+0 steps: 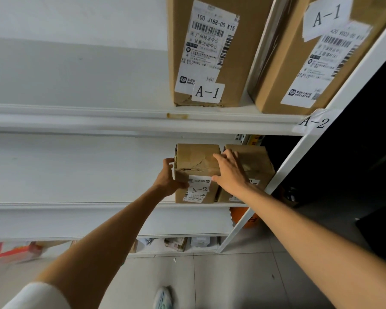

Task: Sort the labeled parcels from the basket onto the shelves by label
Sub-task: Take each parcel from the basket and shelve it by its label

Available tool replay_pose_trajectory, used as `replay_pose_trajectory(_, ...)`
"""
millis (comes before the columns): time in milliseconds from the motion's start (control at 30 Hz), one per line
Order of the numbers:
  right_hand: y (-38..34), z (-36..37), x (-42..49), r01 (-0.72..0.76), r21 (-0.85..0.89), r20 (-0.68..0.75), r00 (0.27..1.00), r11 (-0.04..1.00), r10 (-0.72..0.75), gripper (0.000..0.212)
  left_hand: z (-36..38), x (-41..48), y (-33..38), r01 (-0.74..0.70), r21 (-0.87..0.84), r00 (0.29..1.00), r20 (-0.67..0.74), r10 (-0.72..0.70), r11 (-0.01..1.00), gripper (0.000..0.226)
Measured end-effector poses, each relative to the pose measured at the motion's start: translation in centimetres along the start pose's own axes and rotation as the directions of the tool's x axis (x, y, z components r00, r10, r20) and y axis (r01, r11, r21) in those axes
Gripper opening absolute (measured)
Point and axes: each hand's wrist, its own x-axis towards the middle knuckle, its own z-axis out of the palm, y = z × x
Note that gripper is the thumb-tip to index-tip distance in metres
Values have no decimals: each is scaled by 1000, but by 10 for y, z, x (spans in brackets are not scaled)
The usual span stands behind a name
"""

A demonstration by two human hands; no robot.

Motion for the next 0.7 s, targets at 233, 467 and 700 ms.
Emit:
replay_pose_trajectory(233, -39, 1, -7, 238, -46, -73, 968, 970, -241, 57, -25, -30, 5, 40, 118, 974, -226, -12, 992, 84)
replay_pose_trajectory(467, -142, 29, -34, 496, 86, 165, 848, 864, -504, 64, -99, -135, -38, 119, 265, 893, -449, 13, 957, 54)
replay_pose_trajectory(700, -283, 46, -87, 696, 192, 307, 627, 692, -716, 67, -192, -282, -77, 289, 256, 743, -668, -48, 922, 41)
